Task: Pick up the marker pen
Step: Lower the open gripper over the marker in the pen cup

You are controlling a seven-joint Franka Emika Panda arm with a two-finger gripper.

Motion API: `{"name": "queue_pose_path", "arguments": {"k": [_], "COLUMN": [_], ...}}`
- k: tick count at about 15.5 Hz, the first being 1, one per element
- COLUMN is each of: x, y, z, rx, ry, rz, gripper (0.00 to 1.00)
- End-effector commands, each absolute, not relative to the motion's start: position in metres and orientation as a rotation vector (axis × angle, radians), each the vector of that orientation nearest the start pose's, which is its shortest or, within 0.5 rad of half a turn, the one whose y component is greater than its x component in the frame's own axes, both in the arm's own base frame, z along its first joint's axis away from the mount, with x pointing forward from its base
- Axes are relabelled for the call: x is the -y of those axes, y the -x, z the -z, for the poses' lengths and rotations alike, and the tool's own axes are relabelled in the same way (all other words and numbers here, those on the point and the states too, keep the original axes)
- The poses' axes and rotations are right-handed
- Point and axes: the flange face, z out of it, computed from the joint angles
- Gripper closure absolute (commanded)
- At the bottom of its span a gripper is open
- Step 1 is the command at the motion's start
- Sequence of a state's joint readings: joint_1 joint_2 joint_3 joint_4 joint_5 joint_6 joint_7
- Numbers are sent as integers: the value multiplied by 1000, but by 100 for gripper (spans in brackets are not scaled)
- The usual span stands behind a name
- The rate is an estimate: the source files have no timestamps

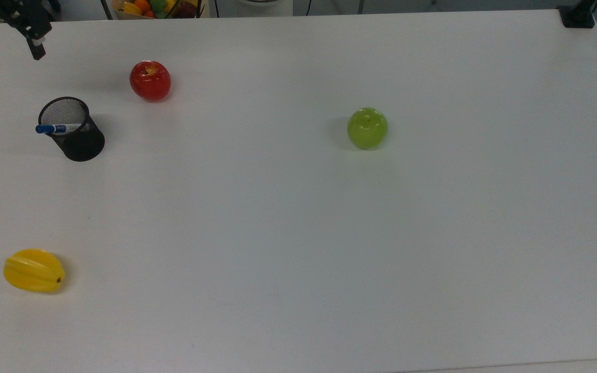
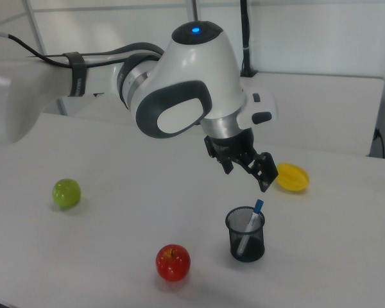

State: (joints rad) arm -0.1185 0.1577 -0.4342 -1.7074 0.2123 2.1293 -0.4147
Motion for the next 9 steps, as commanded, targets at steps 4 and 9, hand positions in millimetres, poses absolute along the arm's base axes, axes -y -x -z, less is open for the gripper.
{"name": "queue_pose_path", "arguments": {"k": [4,9], "x": [353,368], "y": [-551,-554], "z": [-501,-473], "rx": [-344,-339], "ry": [3075,3005], "rz": [648,710], "gripper": [4,15]}}
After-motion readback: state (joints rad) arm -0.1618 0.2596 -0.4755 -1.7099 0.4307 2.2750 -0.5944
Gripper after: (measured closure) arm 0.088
